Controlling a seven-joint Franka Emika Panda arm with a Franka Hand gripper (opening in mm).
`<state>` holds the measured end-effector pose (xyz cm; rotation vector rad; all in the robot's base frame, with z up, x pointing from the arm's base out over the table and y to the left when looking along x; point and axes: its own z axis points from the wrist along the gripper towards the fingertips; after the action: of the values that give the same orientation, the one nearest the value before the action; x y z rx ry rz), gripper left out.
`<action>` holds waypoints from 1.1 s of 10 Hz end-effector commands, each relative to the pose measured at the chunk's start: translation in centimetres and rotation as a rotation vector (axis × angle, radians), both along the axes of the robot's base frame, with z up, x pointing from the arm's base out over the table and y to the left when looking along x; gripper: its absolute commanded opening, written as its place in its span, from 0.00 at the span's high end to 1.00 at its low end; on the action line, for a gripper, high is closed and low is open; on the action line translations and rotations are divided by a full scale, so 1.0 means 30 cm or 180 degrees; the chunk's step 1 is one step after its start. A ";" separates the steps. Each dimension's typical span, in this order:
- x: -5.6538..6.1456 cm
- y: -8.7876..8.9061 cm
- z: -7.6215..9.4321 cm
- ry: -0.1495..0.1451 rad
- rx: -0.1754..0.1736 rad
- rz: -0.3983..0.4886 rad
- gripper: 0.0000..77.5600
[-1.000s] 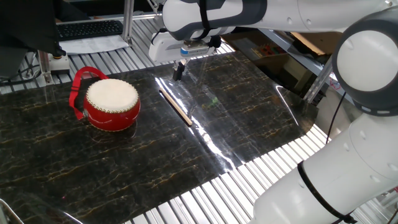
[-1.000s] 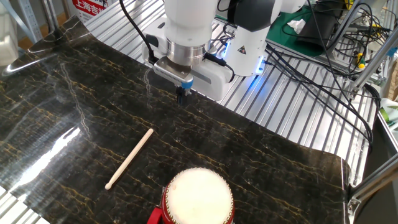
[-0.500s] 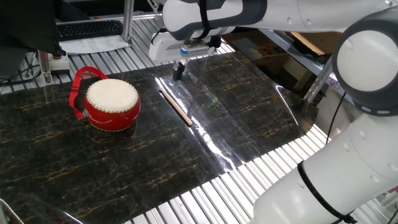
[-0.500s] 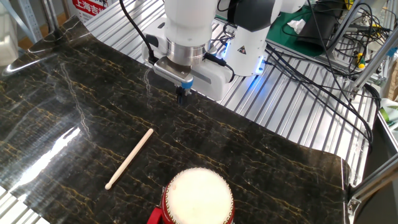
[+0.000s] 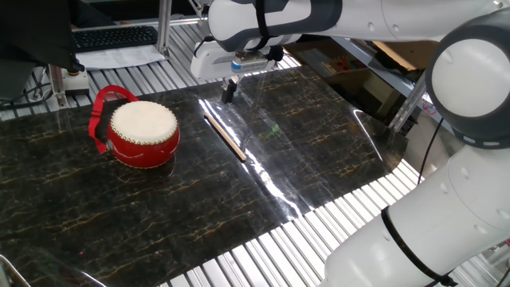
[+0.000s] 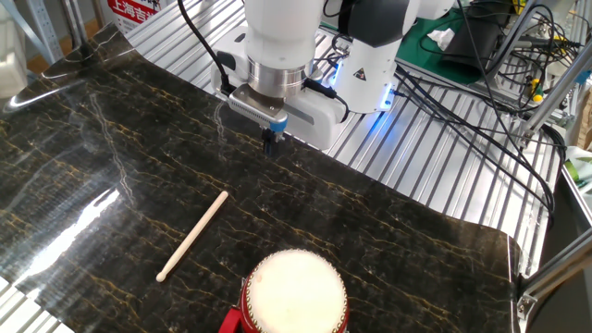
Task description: Play the drum
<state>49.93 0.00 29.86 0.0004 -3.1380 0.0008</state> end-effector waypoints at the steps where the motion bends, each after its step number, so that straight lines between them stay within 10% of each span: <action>1: 0.000 0.000 0.000 0.0000 0.0003 -0.0003 1.00; 2: 0.000 0.000 0.000 0.0130 0.0430 -0.0034 1.00; 3: 0.000 0.000 0.000 0.0106 0.0174 0.0010 1.00; 4: 0.000 0.000 0.000 0.0103 0.0157 0.0013 1.00; 5: 0.000 0.000 0.000 0.0123 0.0293 0.0003 1.00; 11: 0.000 0.000 0.000 0.0127 0.0283 -0.0011 1.00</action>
<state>49.87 0.02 29.73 -0.0038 -3.0921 -0.1370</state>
